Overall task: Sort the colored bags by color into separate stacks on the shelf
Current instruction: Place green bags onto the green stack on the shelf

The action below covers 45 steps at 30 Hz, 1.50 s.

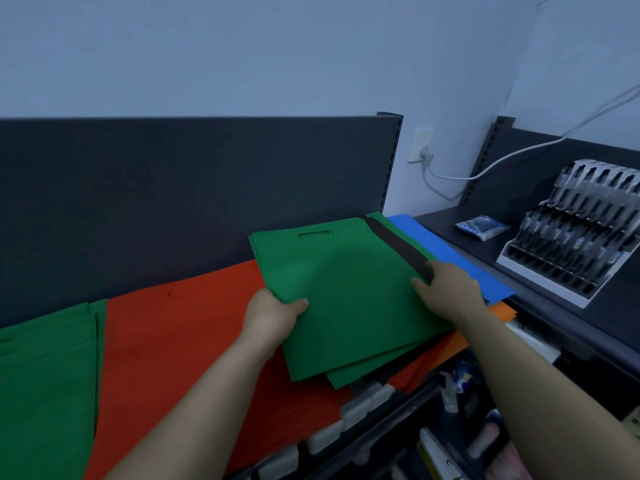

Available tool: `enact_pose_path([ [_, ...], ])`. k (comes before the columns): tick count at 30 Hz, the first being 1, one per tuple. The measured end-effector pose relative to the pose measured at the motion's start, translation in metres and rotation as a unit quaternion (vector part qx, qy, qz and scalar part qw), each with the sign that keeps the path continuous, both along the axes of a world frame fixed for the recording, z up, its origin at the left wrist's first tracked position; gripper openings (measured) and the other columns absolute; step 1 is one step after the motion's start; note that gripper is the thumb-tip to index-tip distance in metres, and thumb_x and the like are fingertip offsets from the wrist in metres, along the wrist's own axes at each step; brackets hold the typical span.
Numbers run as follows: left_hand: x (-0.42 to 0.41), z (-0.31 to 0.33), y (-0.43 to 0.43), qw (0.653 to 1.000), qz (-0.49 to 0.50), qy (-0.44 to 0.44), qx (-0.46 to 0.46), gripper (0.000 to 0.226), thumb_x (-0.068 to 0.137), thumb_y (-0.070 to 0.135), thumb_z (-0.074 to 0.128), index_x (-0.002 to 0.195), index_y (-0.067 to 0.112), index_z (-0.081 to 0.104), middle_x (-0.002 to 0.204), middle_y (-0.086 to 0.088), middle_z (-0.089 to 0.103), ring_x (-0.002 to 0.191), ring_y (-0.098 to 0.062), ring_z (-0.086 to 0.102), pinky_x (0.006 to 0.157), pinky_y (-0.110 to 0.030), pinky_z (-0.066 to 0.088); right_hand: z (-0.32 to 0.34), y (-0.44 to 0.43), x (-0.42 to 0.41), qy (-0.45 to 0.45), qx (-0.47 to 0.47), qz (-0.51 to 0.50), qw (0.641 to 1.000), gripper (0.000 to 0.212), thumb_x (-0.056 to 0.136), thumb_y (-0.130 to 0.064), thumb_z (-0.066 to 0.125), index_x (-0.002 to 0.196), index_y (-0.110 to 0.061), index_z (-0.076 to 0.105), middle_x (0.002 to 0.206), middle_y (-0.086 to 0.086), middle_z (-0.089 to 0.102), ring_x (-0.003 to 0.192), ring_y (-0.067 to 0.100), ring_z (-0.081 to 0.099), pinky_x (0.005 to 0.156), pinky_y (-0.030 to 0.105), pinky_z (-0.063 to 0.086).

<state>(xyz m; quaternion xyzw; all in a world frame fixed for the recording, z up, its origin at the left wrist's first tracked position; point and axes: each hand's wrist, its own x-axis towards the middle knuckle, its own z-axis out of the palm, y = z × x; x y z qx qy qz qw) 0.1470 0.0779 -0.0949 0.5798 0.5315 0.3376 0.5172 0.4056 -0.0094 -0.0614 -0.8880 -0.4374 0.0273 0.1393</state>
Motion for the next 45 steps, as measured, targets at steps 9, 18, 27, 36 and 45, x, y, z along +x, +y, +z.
enact_pose_path([
  [9,-0.003,-0.001,-0.011,1.0,0.002,-0.01,0.0,0.021,0.082,0.016,0.073,0.095,0.018,0.057,0.104,-0.003,0.065,0.094,-0.023,0.064,0.083,-0.037,0.054,-0.011,0.002,-0.002,-0.049,-0.057,0.014,0.997,0.05,0.096,-0.05,0.042,0.129,-0.014,0.053,0.154,0.017,0.022,0.141,0.035,0.02,0.116,0.049,0.016],
  [18,-0.022,-0.005,-0.011,1.0,0.017,0.024,-0.006,0.042,0.076,0.014,0.076,0.115,0.011,0.059,0.11,-0.004,0.068,0.094,-0.023,0.065,0.081,-0.034,0.055,-0.008,0.003,-0.033,0.052,-0.039,0.041,0.997,0.036,0.086,-0.052,0.059,0.08,-0.019,0.046,0.096,0.006,0.04,0.094,0.028,0.041,0.079,0.037,0.037],
  [27,-0.051,0.002,-0.027,0.999,0.034,-0.002,0.018,0.042,0.082,0.005,0.069,0.113,0.02,0.046,0.105,0.003,0.06,0.094,-0.019,0.059,0.077,-0.029,0.048,0.0,0.009,-0.062,0.117,-0.032,0.063,0.991,0.067,0.088,-0.033,0.067,0.143,-0.009,0.037,0.144,0.015,0.04,0.119,0.031,0.05,0.096,0.037,0.047],
  [36,-0.066,0.01,-0.037,0.998,0.028,-0.054,0.023,0.055,0.083,0.009,0.068,0.131,0.022,0.043,0.117,0.001,0.062,0.103,-0.02,0.061,0.092,-0.035,0.051,0.019,-0.004,-0.082,0.117,0.165,0.08,0.976,0.046,0.09,-0.017,0.064,0.132,-0.009,0.048,0.137,0.01,0.048,0.068,0.014,0.052,0.062,0.027,0.042],
  [45,-0.179,0.042,-0.059,0.988,0.129,-0.04,0.076,0.036,0.084,0.014,0.069,0.115,0.018,0.051,0.108,0.002,0.062,0.097,-0.021,0.062,0.087,-0.035,0.052,0.044,-0.015,-0.187,0.172,0.242,0.156,0.942,0.015,0.085,-0.015,0.067,0.098,-0.012,0.061,0.094,0.006,0.065,0.07,0.018,0.06,0.054,0.026,0.046],
])
